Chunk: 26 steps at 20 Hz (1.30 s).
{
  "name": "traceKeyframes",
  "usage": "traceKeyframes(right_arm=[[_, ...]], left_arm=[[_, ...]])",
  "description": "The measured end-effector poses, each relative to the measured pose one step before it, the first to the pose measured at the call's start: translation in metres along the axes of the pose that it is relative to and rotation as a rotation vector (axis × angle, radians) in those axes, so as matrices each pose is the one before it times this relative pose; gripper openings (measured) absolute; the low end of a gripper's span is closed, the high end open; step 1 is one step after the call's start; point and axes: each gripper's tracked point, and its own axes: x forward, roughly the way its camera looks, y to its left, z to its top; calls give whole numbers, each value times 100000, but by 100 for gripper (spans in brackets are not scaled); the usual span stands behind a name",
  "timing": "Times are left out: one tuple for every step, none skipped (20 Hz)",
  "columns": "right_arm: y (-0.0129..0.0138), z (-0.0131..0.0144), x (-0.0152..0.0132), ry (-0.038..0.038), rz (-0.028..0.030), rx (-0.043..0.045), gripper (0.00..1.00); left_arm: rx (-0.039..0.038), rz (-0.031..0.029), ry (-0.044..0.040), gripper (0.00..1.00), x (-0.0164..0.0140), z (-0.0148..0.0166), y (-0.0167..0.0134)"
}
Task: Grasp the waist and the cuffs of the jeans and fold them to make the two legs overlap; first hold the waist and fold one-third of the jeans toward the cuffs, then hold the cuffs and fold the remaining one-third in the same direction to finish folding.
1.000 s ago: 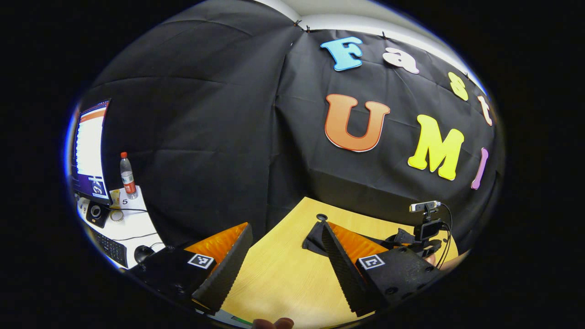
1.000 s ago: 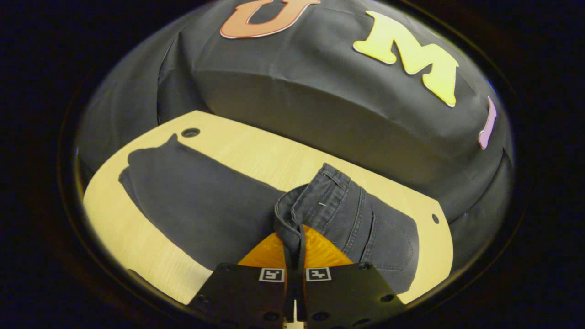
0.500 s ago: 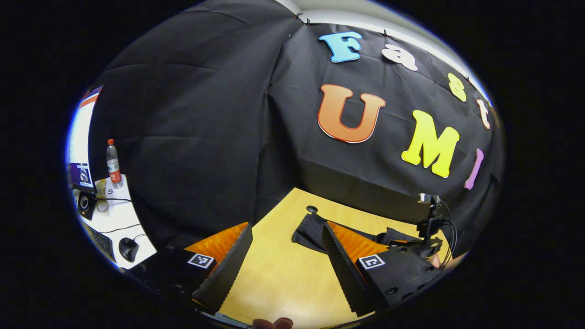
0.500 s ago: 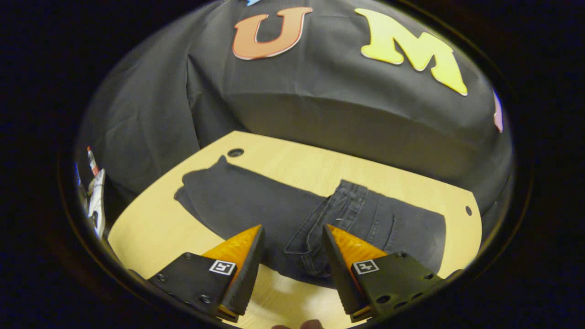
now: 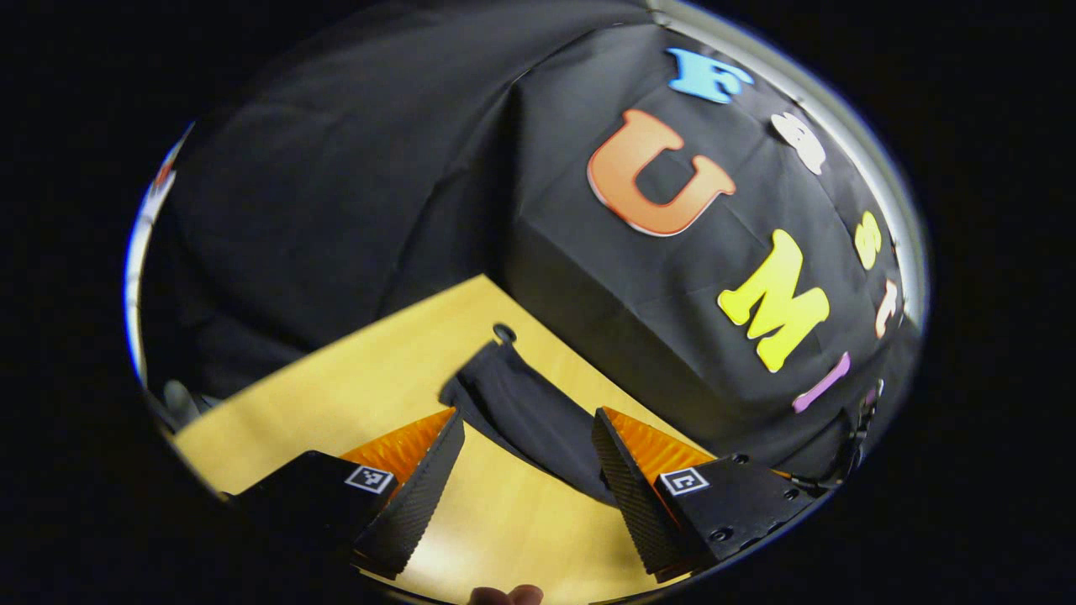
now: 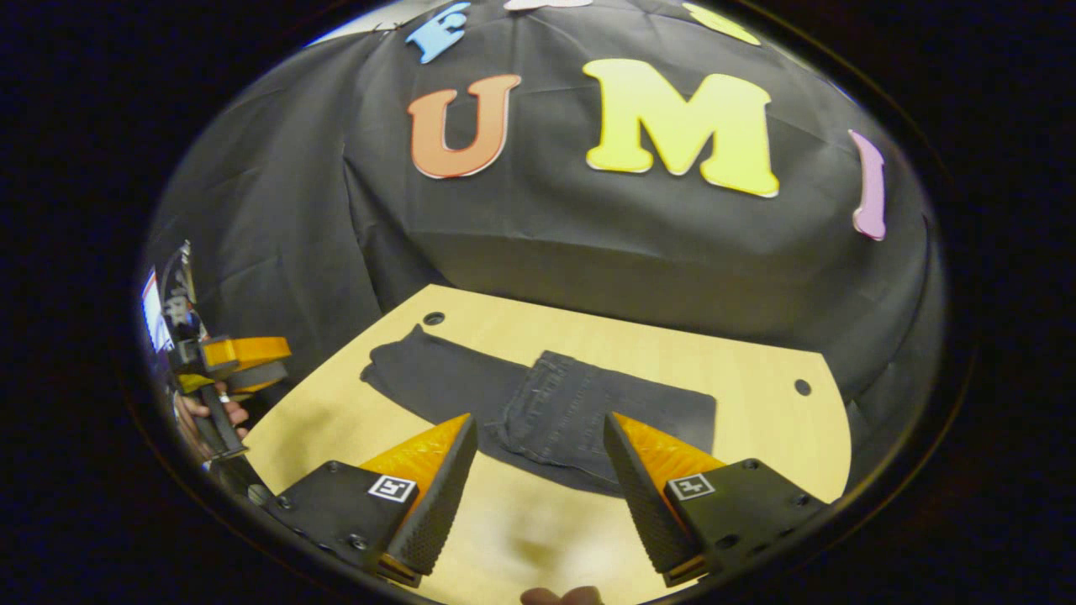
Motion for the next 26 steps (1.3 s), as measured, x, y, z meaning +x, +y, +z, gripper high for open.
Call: traceKeyframes(right_arm=[[-1947,-280,-1067,393,-3275,2197,93],[-2030,-421,-988,764,-3513,2089,89],[-1974,-338,-821,891,-3396,2059,89],[-1664,-320,-717,543,-3003,1855,93],[-1540,-208,-673,205,-2778,1669,93],[-1338,-331,-579,393,-2625,1378,93],[-1097,-270,-453,356,-1860,1052,93],[-918,-413,-479,345,-1814,707,93],[-825,-268,-338,468,-1614,629,93],[-551,-360,-176,477,-1128,842,93],[-399,-225,-221,483,-668,638,93],[-384,-361,-194,533,-799,467,93],[-169,-67,-153,183,-67,346,93],[-68,68,5,-177,-216,146,89],[-46,60,54,112,26,19,90],[174,62,-33,-20,624,-5,90],[-8,6,8,460,307,-175,93],[24,-22,50,178,358,-205,90],[-59,47,-20,9,-5,-355,92],[-43,-101,-61,238,-124,-435,93],[30,-92,-35,332,-133,-145,93],[-64,46,-46,208,-124,175,93],[-61,-57,-42,255,-117,119,93],[-164,-98,-3,204,-510,205,93],[-324,-57,-131,258,-369,496,93],[-611,-350,-334,48,-290,505,93]], left_arm=[[-8482,-1770,3307,99,1726,-837,493],[-8612,-1451,3216,99,852,-672,712],[-8308,368,1603,99,1181,-235,661],[-6885,807,456,99,1254,127,817],[-5011,1442,389,98,1080,-11,1021],[-3887,2163,782,98,1244,-379,794],[-3084,1108,1273,98,775,-207,792],[-2658,-136,387,100,476,204,43],[-2213,-223,-829,98,512,283,100],[-1550,-159,-1398,98,485,511,173],[-1032,604,-1534,98,528,462,268],[-2131,-2070,-1015,98,621,156,-564],[-2106,-1122,-26,98,397,170,-301],[-2327,-404,-922,98,760,438,-67],[-1486,-871,-937,98,502,449,-74],[-568,-512,-477,98,339,131,-278],[175,-200,-884,98,475,155,-187],[849,-16,8,97,682,-93,-187],[1261,-258,-416,98,524,-52,-362],[1286,-536,-910,98,552,32,-371],[1143,-1233,-767,97,488,-26,-305],[679,-1304,-325,97,346,-57,-332],[1297,-247,-782,97,544,32,-138],[1605,2983,-95,96,289,-142,687],[-132,2299,-325,76,584,-172,733],[-1895,96,-454,61,156,4,482]])
